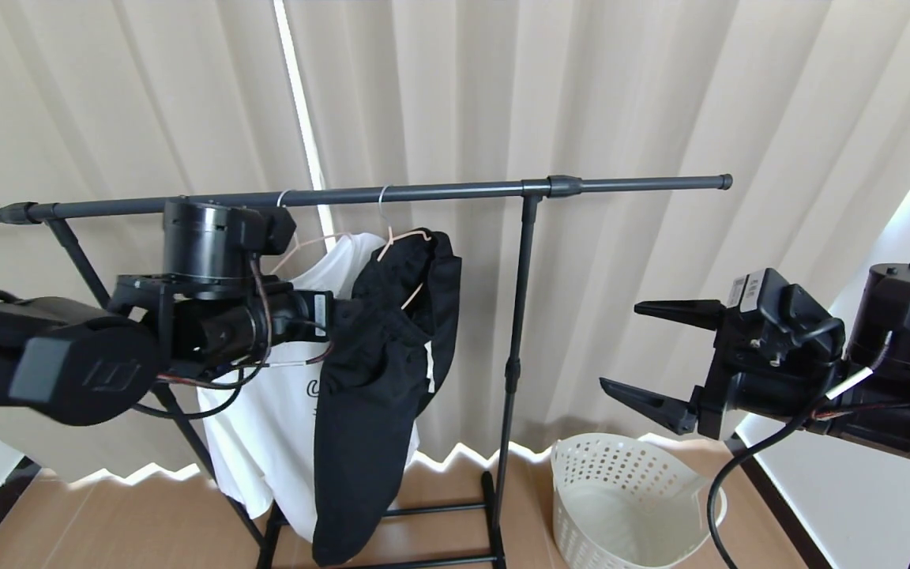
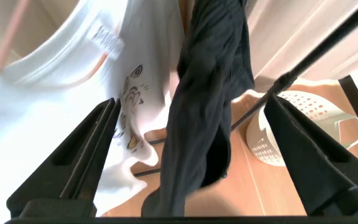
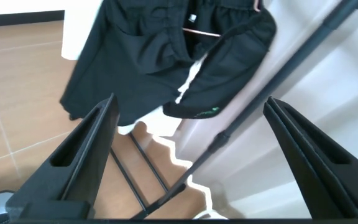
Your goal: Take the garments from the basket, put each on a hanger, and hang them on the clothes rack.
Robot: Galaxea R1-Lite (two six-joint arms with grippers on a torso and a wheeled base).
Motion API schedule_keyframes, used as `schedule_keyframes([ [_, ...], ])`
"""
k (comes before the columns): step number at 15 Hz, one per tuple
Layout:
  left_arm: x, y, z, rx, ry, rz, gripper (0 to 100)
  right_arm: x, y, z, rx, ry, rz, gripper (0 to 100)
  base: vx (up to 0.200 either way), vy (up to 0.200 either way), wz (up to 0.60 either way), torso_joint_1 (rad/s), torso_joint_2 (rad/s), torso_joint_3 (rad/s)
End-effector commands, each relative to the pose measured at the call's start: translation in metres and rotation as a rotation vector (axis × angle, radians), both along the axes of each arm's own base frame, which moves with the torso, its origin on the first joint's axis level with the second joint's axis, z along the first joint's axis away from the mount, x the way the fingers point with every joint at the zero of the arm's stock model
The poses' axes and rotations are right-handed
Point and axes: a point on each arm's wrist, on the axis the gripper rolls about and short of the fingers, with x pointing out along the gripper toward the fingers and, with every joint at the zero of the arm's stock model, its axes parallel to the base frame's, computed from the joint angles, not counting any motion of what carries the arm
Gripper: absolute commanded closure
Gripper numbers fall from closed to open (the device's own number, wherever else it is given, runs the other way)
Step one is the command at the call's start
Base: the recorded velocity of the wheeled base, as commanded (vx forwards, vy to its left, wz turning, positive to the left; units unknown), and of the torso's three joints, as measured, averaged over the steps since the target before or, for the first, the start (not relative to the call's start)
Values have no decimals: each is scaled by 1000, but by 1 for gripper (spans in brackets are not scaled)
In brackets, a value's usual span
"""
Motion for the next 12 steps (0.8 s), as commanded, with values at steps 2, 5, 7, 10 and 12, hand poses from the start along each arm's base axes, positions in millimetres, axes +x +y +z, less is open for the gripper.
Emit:
schedule_keyframes([
  [2, -57, 22, 21, -23, -59, 2, 0, -2, -1, 7, 28, 6, -52, 0, 0, 0, 0, 0, 0, 0],
  [5, -90, 34, 15, -18, -51, -7, 0, -8, 2, 20, 92, 39, -179, 0, 0, 0, 0, 0, 0, 0],
  [7, -118, 41, 4, -15, -33, -25, 0, -18, 0, 29, 65, 63, -269, 0, 0, 0, 0, 0, 0, 0],
  [10, -155, 52, -12, -6, -24, -52, 0, -48, -4, 50, 95, 148, -280, 0, 0, 0, 0, 0, 0, 0],
  [12, -183, 63, -30, -1, -8, -67, 0, -75, -10, 43, 85, 213, -337, 0, 0, 0, 0, 0, 0, 0],
])
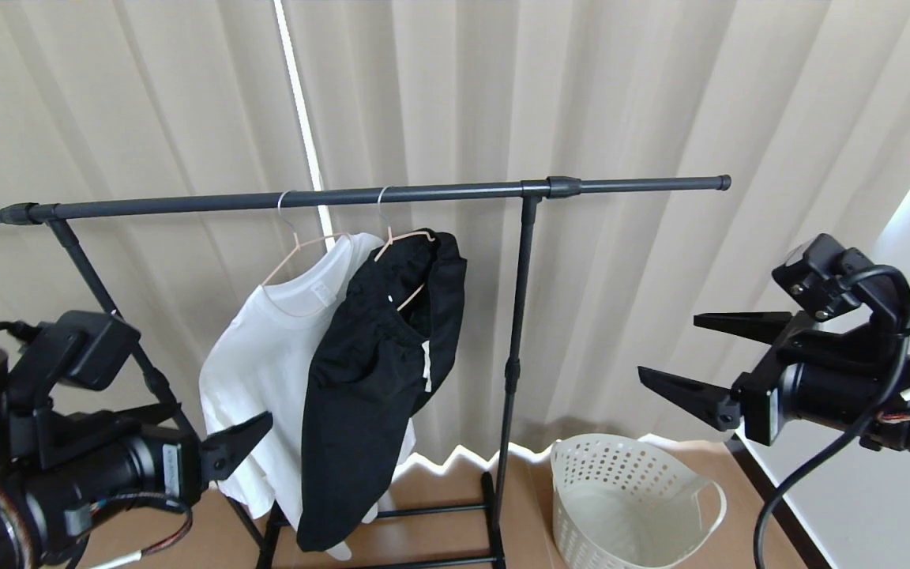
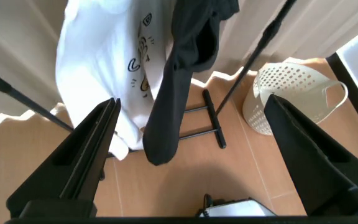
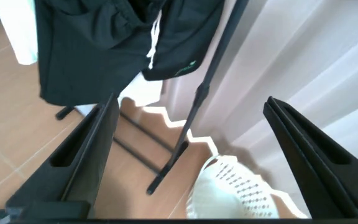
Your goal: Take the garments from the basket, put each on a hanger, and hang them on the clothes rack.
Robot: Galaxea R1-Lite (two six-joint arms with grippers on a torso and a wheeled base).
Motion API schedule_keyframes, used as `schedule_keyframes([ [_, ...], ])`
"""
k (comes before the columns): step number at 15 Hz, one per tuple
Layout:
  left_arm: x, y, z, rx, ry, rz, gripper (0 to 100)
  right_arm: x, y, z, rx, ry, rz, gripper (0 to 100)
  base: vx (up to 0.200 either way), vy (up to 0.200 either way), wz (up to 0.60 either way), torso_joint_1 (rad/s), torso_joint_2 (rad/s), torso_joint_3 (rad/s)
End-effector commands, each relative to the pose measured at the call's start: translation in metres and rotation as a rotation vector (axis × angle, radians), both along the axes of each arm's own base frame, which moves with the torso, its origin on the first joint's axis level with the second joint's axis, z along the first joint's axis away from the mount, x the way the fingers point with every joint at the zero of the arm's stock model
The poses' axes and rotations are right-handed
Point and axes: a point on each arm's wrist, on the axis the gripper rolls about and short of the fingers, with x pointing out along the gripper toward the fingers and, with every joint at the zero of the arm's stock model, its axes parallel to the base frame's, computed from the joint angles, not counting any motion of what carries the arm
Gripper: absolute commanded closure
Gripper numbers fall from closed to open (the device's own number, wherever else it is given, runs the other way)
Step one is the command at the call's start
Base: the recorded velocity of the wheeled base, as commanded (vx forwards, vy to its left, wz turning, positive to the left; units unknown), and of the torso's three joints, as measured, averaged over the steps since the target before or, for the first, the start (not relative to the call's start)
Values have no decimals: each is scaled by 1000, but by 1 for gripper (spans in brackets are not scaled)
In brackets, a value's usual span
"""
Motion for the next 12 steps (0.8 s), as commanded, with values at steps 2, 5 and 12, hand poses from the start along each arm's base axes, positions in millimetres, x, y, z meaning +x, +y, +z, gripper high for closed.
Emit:
schedule_keyframes([
  [2, -52, 22, -26, -6, -12, -14, 0, -60, -20, -14, -10, 3, -76, 0, 0, 0, 0, 0, 0, 0],
  [5, -94, 41, -70, 14, 30, -19, 0, -124, -49, -58, -18, 4, -85, 0, 0, 0, 0, 0, 0, 0],
  [12, -127, 54, -85, -19, 80, -137, 0, -183, -75, -114, -63, 78, -104, 0, 0, 0, 0, 0, 0, 0],
])
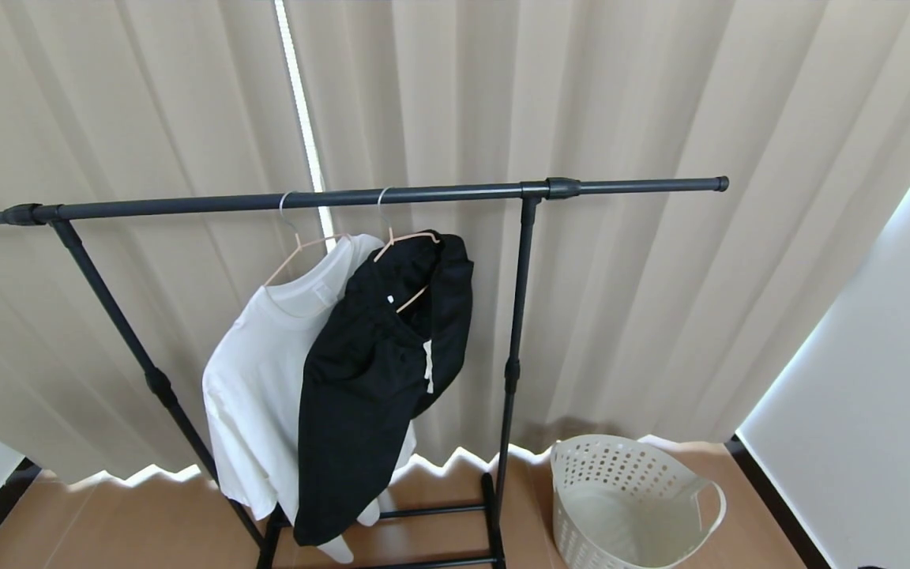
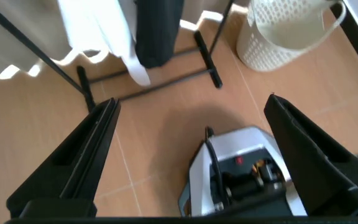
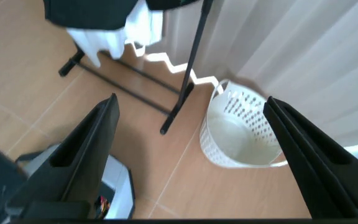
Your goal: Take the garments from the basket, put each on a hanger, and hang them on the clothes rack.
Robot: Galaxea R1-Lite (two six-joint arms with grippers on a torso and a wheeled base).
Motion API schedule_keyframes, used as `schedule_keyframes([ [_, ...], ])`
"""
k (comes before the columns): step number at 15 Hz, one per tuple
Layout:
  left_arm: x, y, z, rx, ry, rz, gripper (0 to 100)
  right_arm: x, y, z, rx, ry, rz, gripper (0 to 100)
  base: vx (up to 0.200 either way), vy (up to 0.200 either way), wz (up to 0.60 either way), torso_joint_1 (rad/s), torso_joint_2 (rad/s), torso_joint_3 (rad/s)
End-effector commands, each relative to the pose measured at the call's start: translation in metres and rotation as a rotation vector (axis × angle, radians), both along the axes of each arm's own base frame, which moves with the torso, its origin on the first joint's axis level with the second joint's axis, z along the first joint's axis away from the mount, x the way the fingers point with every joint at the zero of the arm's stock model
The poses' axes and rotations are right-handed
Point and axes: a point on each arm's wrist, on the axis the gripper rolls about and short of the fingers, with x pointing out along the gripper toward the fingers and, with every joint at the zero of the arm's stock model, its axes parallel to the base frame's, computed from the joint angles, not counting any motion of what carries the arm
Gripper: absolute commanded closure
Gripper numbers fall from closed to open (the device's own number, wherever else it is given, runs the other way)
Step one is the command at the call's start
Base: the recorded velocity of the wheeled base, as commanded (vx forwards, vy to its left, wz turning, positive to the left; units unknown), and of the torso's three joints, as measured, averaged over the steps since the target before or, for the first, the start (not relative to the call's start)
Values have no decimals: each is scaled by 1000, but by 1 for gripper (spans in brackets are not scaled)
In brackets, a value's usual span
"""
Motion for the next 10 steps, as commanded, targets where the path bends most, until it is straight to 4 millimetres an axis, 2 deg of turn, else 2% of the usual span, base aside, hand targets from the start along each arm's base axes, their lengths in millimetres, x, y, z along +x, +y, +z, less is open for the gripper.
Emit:
schedule_keyframes([
  [1, -3, 2, 1, -10, -44, 20, 0, -24, -11, -10, 37, -89, -2, 0, 0, 0, 0, 0, 0, 0],
  [5, -4, 9, 1, 106, -98, 208, 0, -30, -14, -9, 55, -151, -199, 0, 0, 0, 0, 0, 0, 0],
  [8, -19, 14, 4, 111, -272, 397, 0, -39, -16, -10, 95, -257, -289, 0, 0, 0, 0, 0, 0, 0],
  [10, -36, 14, 3, 44, -451, 365, 0, -44, -16, -10, 104, -320, -344, 0, 0, 0, 0, 0, 0, 0],
])
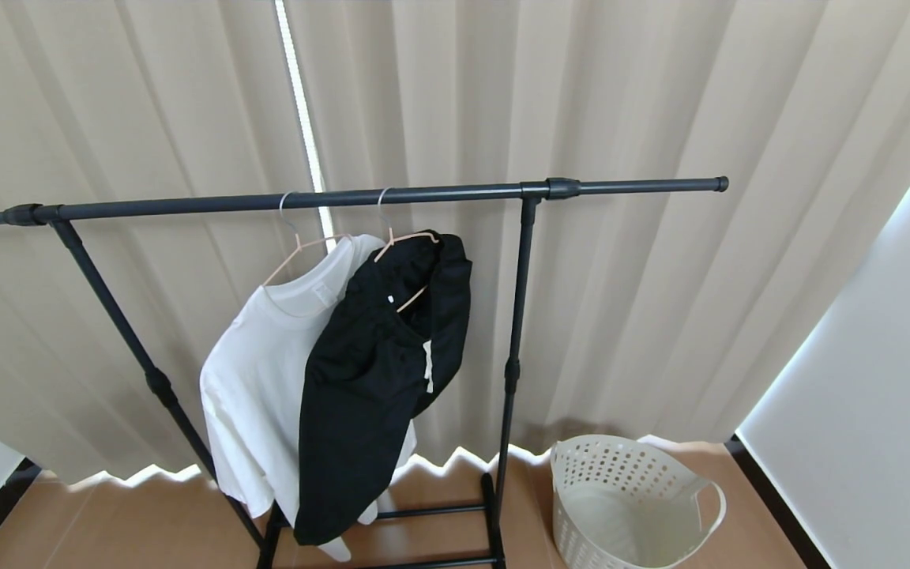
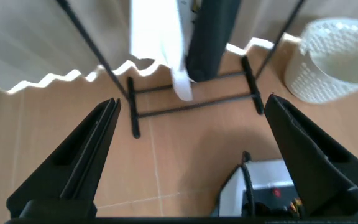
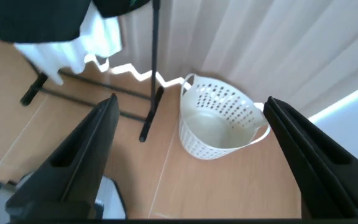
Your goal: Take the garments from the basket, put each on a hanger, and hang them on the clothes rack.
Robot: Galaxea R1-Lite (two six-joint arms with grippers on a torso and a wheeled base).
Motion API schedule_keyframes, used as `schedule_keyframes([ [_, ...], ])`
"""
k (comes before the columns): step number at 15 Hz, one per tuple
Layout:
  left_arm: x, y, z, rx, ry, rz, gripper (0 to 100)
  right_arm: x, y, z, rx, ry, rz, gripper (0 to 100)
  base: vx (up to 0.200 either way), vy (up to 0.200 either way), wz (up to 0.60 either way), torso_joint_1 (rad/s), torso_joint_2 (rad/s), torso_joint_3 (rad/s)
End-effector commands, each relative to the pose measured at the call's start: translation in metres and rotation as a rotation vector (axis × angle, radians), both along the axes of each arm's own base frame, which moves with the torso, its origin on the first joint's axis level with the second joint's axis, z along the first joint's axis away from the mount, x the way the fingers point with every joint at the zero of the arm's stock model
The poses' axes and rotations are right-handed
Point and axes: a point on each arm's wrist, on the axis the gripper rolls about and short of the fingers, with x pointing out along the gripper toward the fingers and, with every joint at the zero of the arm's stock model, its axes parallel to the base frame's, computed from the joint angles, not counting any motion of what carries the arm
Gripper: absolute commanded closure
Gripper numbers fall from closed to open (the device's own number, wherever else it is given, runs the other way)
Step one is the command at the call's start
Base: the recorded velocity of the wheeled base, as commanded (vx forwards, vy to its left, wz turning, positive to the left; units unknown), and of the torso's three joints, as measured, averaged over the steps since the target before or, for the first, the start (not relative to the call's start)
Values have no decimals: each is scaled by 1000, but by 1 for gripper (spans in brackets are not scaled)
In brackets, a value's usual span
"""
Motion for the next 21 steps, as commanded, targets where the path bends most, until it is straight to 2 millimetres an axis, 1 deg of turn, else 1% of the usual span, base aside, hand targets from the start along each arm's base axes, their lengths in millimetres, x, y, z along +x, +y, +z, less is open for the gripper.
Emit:
schedule_keyframes([
  [1, -24, 1, -3, -31, -272, -41, 0, -9, 0, -1, 12, -113, -60, 0, 0, 0, 0, 0, 0, 0],
  [3, -29, -1, -4, -12, -322, 11, 0, -14, 0, -2, 16, -184, -102, 0, 0, 0, 0, 0, 0, 0],
  [5, -31, -2, -5, -13, -346, 11, 0, -18, 1, -3, 17, -237, -130, 0, 0, 0, 0, 0, 0, 0],
  [9, -31, -2, -5, -25, -353, 5, 0, -18, 1, -3, 96, -244, -117, 0, 0, 0, 0, 0, 0, 0],
  [12, -31, -2, -4, -63, -362, 11, 0, -18, 0, -3, 89, -249, -183, 0, 0, 0, 0, 0, 0, 0],
  [14, -31, -2, -4, -78, -363, 15, 0, -18, 0, -3, 124, -243, -170, 0, 0, 0, 0, 0, 0, 0],
  [21, -31, -2, -4, -78, -363, 15, 0, -18, 0, -3, 125, -243, -170, 0, 0, 0, 0, 0, 0, 0],
])
